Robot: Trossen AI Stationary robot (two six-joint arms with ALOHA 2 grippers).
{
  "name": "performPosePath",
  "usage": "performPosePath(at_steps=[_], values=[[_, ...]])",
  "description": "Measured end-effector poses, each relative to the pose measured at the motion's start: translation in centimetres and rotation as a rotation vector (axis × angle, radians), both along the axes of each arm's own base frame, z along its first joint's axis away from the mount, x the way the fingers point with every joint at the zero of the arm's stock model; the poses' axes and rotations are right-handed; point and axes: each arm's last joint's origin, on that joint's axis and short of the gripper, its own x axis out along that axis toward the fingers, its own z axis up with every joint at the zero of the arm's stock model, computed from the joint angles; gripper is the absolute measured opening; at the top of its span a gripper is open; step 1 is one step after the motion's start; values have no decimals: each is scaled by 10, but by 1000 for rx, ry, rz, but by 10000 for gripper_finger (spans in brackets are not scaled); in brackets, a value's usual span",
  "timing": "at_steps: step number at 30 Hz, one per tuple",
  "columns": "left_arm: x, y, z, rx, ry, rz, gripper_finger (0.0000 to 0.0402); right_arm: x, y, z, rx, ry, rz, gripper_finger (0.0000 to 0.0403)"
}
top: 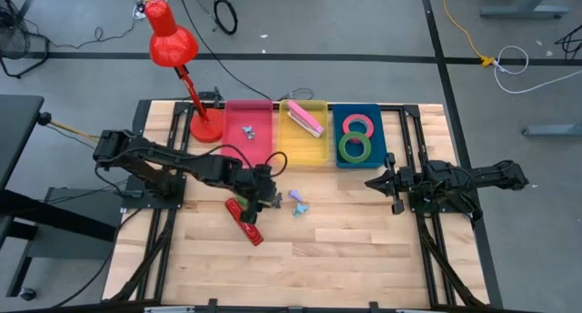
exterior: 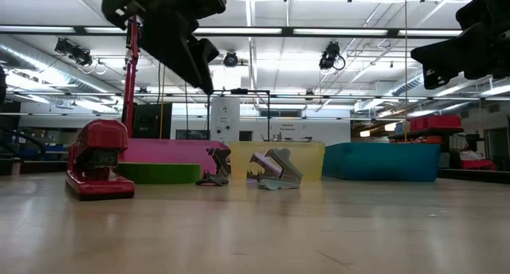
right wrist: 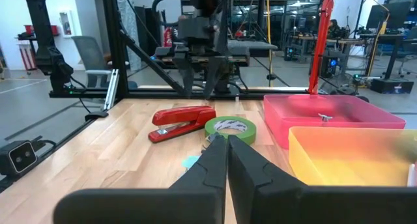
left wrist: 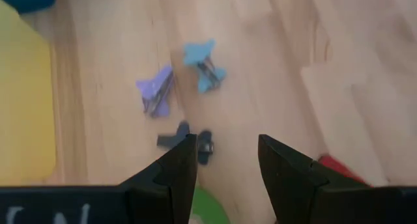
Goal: Pick and place Stapler, Stapler remover, tape
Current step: Put the red stapler into the yellow bin
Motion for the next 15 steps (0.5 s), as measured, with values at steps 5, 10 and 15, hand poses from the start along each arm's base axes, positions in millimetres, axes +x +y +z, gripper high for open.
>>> performPosePath(at_steps=[5,10,15], values=[[-5,1,-3,-10,55,148,167,0,0,0,0,0,0,17],[-5,5,-4,-64,68,282,167,0,0,0,0,0,0,17],[-6,11,-5,-124,87,414,167,0,0,0,0,0,0,17]])
